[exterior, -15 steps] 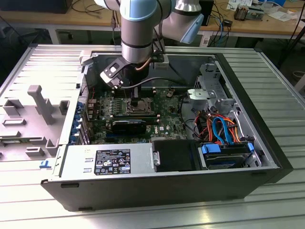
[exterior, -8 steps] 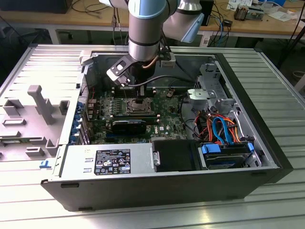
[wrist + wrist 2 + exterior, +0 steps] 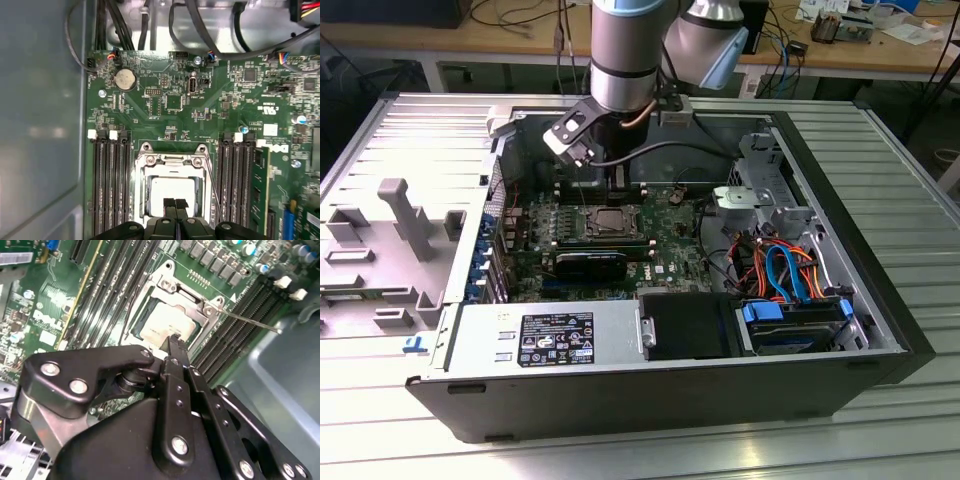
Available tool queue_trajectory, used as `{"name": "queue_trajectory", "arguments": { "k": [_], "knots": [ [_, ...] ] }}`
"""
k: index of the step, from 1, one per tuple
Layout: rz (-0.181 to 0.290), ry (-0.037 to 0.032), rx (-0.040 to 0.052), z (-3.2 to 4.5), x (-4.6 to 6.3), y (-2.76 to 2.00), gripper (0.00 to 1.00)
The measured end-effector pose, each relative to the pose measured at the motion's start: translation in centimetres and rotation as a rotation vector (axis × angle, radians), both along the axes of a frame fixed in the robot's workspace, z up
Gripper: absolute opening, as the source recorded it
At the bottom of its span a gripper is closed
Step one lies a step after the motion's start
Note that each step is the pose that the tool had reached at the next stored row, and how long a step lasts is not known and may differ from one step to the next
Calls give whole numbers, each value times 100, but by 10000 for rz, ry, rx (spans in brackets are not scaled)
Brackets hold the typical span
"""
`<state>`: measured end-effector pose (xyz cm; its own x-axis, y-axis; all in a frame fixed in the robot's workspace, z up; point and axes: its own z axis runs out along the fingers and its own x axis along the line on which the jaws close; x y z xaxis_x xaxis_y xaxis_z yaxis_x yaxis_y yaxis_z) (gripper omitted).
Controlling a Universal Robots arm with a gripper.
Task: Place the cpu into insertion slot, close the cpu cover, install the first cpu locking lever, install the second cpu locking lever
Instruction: 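Close the cpu cover, then install the first cpu locking lever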
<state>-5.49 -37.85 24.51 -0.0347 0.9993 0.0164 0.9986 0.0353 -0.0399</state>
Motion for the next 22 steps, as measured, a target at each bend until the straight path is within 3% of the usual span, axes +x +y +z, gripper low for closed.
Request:
{"name": "queue_trajectory", "arguments": {
  "k": [5,18,22],
  "knots": [
    [1,1,18,116,0,0,11],
    [27,0,29,119,0,0,11],
    [599,1,28,119,0,0,11]
  ]
}}
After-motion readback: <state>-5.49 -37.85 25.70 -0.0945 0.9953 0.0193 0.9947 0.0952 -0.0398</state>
